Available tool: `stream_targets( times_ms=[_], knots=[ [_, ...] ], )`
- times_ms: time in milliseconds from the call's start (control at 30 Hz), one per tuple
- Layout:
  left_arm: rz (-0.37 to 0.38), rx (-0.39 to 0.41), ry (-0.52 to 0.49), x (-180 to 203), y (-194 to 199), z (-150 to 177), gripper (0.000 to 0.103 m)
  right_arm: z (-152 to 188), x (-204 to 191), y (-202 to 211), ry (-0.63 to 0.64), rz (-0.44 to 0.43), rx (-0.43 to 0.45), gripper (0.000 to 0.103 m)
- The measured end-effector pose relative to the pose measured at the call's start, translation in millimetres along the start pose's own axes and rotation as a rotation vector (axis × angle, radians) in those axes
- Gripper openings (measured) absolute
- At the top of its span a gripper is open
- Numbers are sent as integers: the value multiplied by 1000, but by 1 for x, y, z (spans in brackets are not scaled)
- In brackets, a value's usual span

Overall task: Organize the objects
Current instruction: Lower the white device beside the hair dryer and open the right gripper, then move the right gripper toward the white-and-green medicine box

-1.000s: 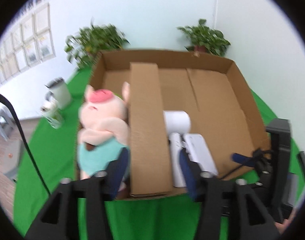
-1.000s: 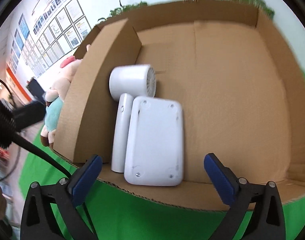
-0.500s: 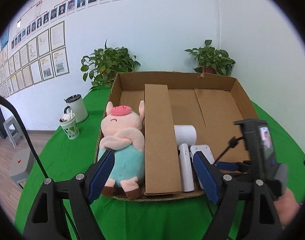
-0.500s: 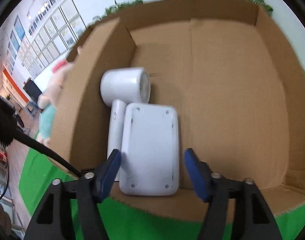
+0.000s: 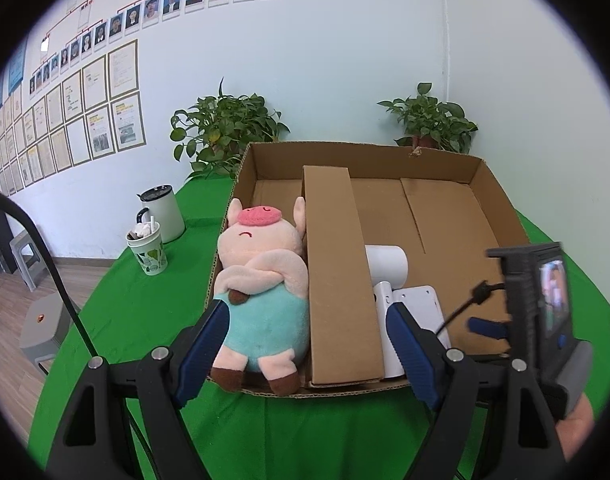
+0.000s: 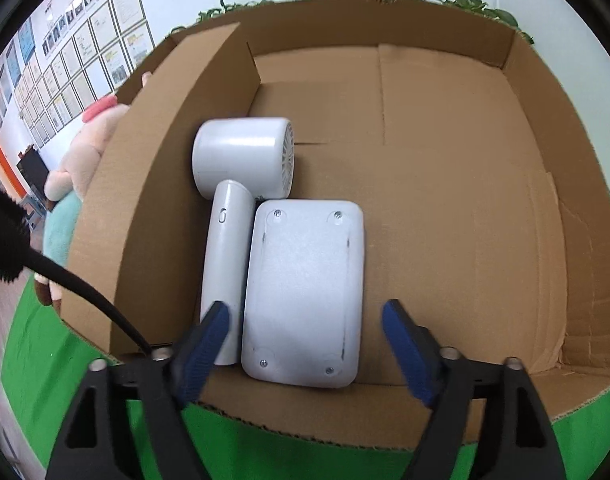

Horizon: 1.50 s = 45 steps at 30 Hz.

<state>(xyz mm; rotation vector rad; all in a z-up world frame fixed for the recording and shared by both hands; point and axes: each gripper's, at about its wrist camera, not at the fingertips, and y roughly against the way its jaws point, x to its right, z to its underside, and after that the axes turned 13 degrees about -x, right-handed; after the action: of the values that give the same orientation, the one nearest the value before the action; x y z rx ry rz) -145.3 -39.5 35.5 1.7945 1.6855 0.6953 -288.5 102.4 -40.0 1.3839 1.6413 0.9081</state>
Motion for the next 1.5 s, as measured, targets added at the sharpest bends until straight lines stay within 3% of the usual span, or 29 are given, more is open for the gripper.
stream_targets(
  times_ms=[100, 167, 267, 467, 800, 833, 867, 900, 933, 967, 1000, 1033, 1100, 1133, 1167, 1200, 1233, 1267, 1300, 1333, 1500],
  knots=[
    [-40, 19, 6, 2, 2, 0, 81, 12, -5, 27, 34, 78, 119, 103],
    [-58, 32, 2, 5, 4, -1, 83, 25, -10, 49, 74, 102, 209, 103],
    [-61, 30, -16, 11, 6, -2, 83, 37, -11, 73, 85, 88, 260, 103],
    [-63, 56, -33, 20, 13, -2, 83, 45, -4, 84, 40, 119, 232, 103],
    [-90, 58, -8, 27, 14, -1, 81, 71, 17, 95, -13, 91, 228, 102],
    [-84, 56, -3, 26, 14, -2, 79, 72, 17, 97, -13, 88, 229, 102],
    [-77, 55, -1, 26, 14, -2, 67, 73, 18, 98, -12, 82, 232, 102],
    [-70, 44, -1, 25, 13, -2, 47, 74, 18, 100, -13, 80, 234, 102],
    [-68, 27, -6, 26, 11, -2, 35, 75, 18, 101, -12, 82, 238, 101],
    [-70, 10, -11, 26, 9, -3, 16, 76, 18, 103, -10, 83, 242, 98],
    [-75, -3, -15, 26, 7, -2, 9, 77, 18, 104, -8, 83, 248, 88],
    [-83, -13, -13, 26, 6, -2, 9, 77, 18, 106, -7, 84, 252, 79],
    [-79, -14, -7, 26, 7, 0, 9, 77, 18, 109, -10, 98, 262, 36],
    [-82, -6, -2, 26, 9, 1, 9, 78, 19, 110, -15, 104, 265, 32],
    [-103, 6, -1, 28, 12, 1, 23, 79, 21, 112, -20, 103, 269, 31],
    [-125, 14, -5, 30, 14, 2, 59, 79, 22, 113, -22, 101, 266, 32],
    [-139, 34, -7, 32, 18, 3, 77, 79, 24, 114, -25, 100, 261, 33],
    [-142, 60, -2, 34, 22, 4, 91, 80, 25, 114, -34, 101, 254, 48],
    [-140, 87, 1, 35, 26, 5, 91, 80, 28, 114, -48, 103, 247, 83],
    [-133, 95, -11, 38, 30, 5, 91, 82, 30, 115, -58, 96, 247, 100],
    [-140, 90, -64, 52, 34, 5, 91, 89, 35, 115, -69, 96, 226, 103]
  ],
)
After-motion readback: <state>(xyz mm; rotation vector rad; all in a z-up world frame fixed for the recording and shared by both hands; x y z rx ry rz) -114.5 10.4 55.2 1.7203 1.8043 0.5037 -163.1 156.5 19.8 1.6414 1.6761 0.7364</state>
